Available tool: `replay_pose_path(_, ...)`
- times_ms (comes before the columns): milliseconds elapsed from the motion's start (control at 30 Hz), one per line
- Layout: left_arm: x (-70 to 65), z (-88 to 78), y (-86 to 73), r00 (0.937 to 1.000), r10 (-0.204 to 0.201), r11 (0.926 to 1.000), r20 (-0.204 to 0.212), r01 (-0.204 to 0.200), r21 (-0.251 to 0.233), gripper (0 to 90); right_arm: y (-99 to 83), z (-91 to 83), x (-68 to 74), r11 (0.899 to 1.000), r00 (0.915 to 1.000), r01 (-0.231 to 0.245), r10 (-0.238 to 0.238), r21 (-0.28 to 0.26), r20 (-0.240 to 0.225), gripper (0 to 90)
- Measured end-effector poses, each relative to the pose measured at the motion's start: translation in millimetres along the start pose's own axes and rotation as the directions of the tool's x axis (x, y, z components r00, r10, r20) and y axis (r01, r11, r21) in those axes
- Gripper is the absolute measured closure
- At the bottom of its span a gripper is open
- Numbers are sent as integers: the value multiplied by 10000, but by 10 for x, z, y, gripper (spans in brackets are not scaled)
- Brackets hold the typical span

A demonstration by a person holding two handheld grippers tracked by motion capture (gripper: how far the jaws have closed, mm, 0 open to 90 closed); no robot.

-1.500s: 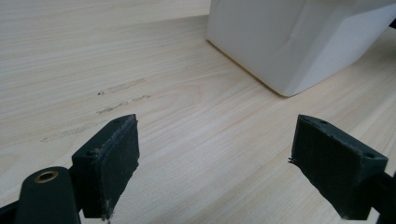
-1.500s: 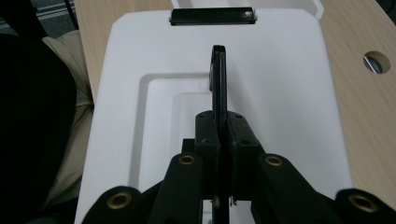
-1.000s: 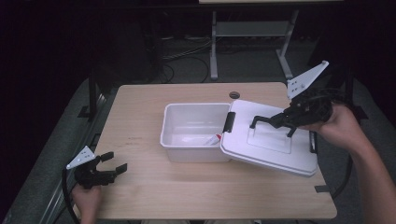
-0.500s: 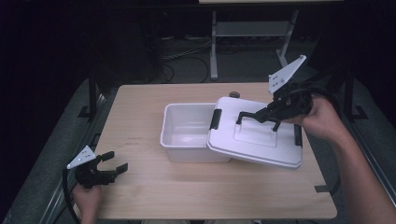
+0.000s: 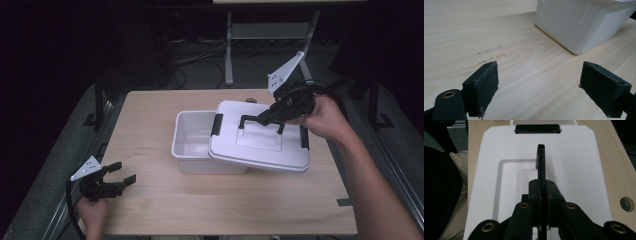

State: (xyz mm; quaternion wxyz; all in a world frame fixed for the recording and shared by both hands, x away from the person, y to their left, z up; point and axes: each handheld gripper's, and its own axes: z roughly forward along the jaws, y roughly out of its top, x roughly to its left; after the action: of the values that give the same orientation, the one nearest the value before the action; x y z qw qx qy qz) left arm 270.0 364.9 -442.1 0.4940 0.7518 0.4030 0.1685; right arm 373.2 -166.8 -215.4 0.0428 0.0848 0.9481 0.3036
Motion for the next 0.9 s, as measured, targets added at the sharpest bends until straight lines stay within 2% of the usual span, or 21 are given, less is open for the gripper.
replay_pose_path(900,3,15,1,10000,-39,10000,71,39,-1,145,399,344,-171,9988,9981,457,-449,188,-422,843)
